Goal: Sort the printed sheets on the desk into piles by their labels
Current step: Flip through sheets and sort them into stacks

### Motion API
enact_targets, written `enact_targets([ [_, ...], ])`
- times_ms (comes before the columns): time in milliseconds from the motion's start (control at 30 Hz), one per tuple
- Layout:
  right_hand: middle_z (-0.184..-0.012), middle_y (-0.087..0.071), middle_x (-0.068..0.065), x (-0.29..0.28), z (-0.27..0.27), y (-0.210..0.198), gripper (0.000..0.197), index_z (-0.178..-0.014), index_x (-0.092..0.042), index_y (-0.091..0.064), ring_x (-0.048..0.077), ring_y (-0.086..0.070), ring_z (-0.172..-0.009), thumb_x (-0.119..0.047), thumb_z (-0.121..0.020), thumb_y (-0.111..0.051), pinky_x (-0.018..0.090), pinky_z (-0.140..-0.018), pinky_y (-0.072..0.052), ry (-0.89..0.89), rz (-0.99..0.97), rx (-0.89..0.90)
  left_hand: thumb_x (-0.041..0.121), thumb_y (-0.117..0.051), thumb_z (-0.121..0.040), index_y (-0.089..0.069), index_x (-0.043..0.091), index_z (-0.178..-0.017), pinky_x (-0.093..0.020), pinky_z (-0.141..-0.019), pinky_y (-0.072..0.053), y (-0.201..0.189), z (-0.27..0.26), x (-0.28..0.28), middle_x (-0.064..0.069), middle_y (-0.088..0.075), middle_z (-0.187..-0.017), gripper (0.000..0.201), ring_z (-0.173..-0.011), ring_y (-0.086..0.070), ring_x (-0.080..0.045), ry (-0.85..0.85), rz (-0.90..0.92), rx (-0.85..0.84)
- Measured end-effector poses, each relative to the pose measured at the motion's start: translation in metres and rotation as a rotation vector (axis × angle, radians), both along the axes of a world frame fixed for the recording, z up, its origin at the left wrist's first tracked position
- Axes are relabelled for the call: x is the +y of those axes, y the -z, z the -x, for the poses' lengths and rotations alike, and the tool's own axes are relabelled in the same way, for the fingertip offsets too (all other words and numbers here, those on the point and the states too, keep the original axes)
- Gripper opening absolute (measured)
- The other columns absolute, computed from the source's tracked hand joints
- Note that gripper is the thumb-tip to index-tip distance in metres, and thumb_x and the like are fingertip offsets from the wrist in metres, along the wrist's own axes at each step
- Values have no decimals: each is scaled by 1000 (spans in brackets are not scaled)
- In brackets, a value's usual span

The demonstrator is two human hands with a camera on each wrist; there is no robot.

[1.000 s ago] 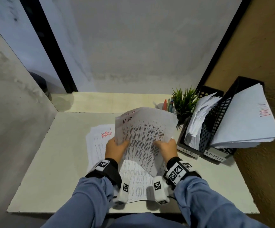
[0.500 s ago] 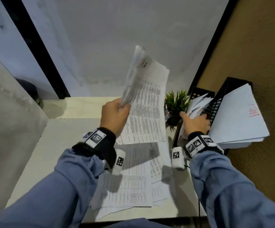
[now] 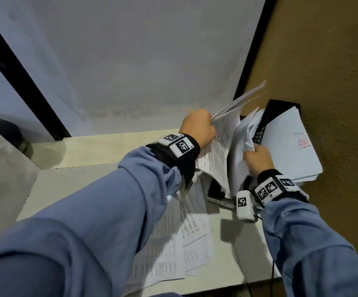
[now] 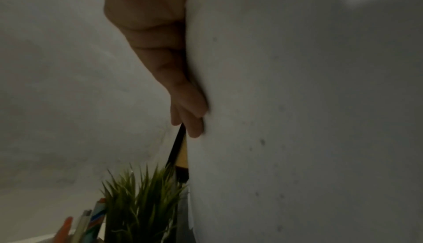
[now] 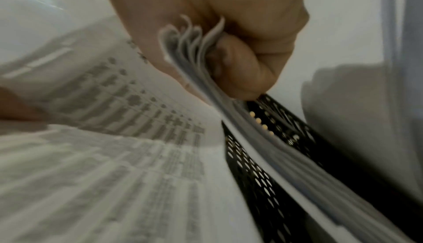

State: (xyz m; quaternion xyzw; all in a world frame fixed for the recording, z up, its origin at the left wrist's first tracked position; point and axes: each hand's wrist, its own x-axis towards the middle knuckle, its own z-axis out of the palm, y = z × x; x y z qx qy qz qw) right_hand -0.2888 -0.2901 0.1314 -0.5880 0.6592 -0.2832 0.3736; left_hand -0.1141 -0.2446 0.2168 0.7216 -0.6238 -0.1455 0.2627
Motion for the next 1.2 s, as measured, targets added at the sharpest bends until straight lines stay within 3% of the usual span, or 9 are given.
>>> enact_targets([
  [200, -83, -56, 11, -3, 2, -29, 17, -73, -16, -55, 27, -51, -82, -5, -83, -46, 28, -72, -36, -111, 86, 114, 6, -53, -81, -64, -1, -95, -34, -72, -46, 20, 42, -34, -23, -66, -96, 19, -93, -62, -39, 23, -107, -29],
  [400, -103, -65, 12, 6, -9, -11, 37, -116, -23, -59, 31, -59, -95, -14, -80, -51, 28, -77, -42, -188, 62, 176, 9, -54, -86, -61, -2, -104, -35, -79, -47, 64, 58, -54, -21, -64, -108, 22, -101, -61, -36, 79, -264, -11],
  [533, -116, -62, 18, 18, -10, 24, 45, -125, -17, -53, 35, -59, -103, -11, -81, -50, 31, -82, -44, -225, -107, 208, 15, -57, -87, -59, 3, -111, -34, -76, -44, 103, 57, -53, -19, -64, -111, 27, -101, -61, -35, 129, -402, 9],
  [667, -119, -60, 20, 18, -9, 30, 49, -130, -10, -48, 36, -57, -106, -10, -81, -49, 34, -86, -45, -154, -81, 216, 12, -53, -89, -58, 2, -114, -35, -82, -46, 108, 51, -52, -20, -63, -113, 27, -104, -60, -36, 80, -332, 100],
  [867, -119, -62, 11, 37, -19, 7, 53, -136, -24, -43, 33, -58, -108, -31, -84, -54, 36, -89, -47, -122, 115, 191, 32, -52, -94, -56, 8, -121, -35, -93, -49, 102, 30, -29, -6, -65, -110, 37, -100, -61, -21, -34, -81, 450],
  [900, -117, -63, 9, 46, -22, 2, 51, -135, -23, -44, 29, -59, -105, -32, -86, -54, 35, -88, -47, -117, 180, 174, 32, -51, -94, -58, 9, -116, -34, -91, -50, 103, 23, -22, -3, -65, -106, 32, -97, -62, -19, -67, -28, 505],
  [967, -90, -65, -1, 67, -31, -4, 35, -123, -20, -53, 16, -58, -78, -29, -89, -55, 26, -70, -45, -190, 289, 102, 26, -51, -94, -61, 14, -103, -33, -85, -52, 111, 0, -2, -1, -65, -98, 18, -92, -63, -19, -146, 53, 563],
  [1033, -64, -49, -11, 90, -44, 3, 16, -105, -20, -58, 8, -43, -56, -25, -90, -55, 19, -53, -35, -341, 322, 52, 22, -53, -92, -61, 18, -93, -39, -84, -53, 128, -29, 26, -4, -68, -95, 9, -88, -66, -24, -254, 95, 577],
  [1200, -59, -45, -9, 138, -72, 76, 9, -94, -22, -58, 5, -42, -53, -26, -86, -54, 22, -53, -34, -496, 42, 38, 10, -56, -87, -59, 5, -111, -35, -92, -45, 207, -89, 132, -15, -61, -117, 24, -107, -58, -32, -586, -254, 441],
])
